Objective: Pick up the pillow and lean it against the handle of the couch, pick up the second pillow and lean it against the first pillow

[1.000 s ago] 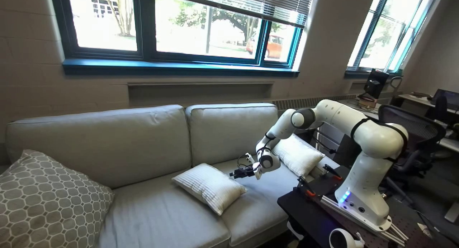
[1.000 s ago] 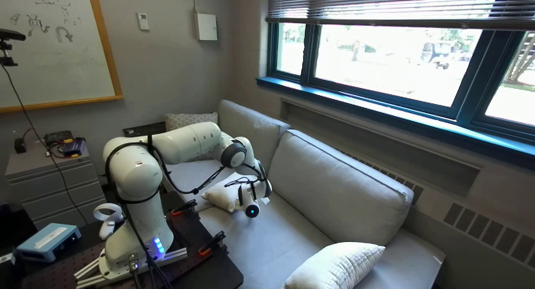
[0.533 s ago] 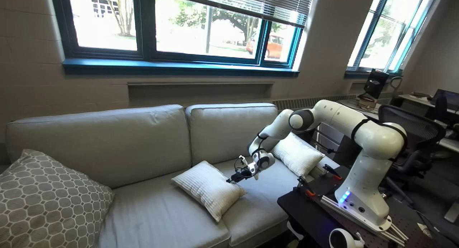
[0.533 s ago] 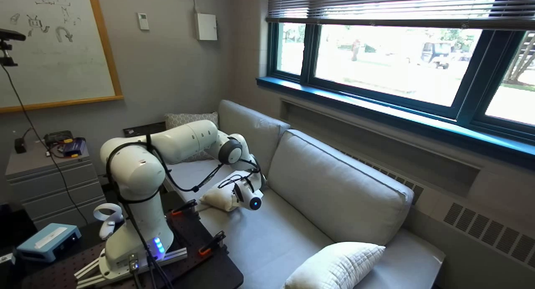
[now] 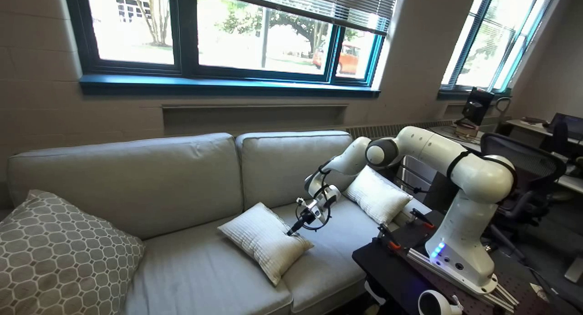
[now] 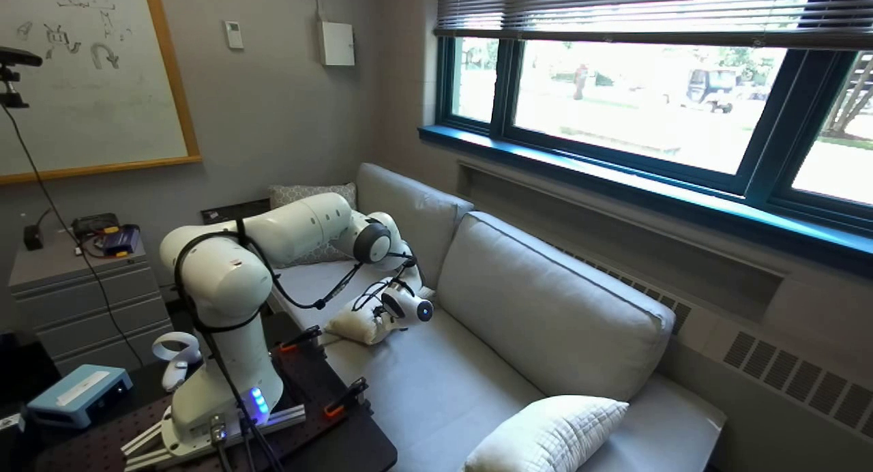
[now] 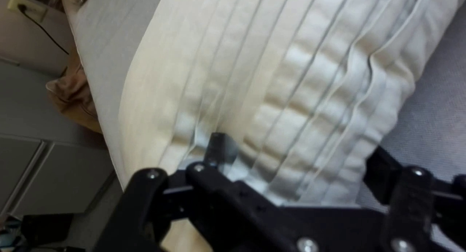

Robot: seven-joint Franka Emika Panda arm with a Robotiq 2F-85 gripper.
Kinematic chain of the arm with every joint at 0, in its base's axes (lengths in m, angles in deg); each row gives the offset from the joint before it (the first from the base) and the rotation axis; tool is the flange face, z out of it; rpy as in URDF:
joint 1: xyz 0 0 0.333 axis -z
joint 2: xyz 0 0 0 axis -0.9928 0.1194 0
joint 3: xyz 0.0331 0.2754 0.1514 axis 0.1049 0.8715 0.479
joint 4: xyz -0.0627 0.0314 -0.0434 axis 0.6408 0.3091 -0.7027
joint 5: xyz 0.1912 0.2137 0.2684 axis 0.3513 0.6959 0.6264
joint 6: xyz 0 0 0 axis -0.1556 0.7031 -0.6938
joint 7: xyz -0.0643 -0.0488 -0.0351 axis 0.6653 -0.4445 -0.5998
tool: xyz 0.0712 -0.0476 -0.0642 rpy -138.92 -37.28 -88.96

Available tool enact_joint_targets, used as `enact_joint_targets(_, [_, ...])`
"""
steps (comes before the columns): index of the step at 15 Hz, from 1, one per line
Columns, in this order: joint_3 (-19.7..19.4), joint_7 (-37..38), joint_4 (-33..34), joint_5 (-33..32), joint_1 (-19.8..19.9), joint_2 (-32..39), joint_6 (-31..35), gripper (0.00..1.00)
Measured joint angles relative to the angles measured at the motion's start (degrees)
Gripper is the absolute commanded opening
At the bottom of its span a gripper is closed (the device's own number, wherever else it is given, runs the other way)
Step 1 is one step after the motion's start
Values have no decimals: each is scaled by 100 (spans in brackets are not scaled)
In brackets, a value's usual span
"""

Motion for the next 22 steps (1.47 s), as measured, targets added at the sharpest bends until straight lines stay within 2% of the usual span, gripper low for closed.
enact_joint_targets(2, [0,-14,71,-258,-86,-14,233,43])
enact_joint_targets(7, [36,-153,146,-620,-259,-26,868,8])
enact_joint_targets(9, [91,-296,156,-682,-295,-26,1124,4])
enact_joint_targets(11, [135,-446,177,-833,-371,-28,1409,7])
enact_joint_targets(16, [149,-618,304,-1526,-877,-36,2353,7])
enact_joint_targets(19, [90,-547,189,-1922,-1290,-113,3276,7])
enact_joint_targets(22, [74,-529,-348,-1904,-1704,-425,4605,7])
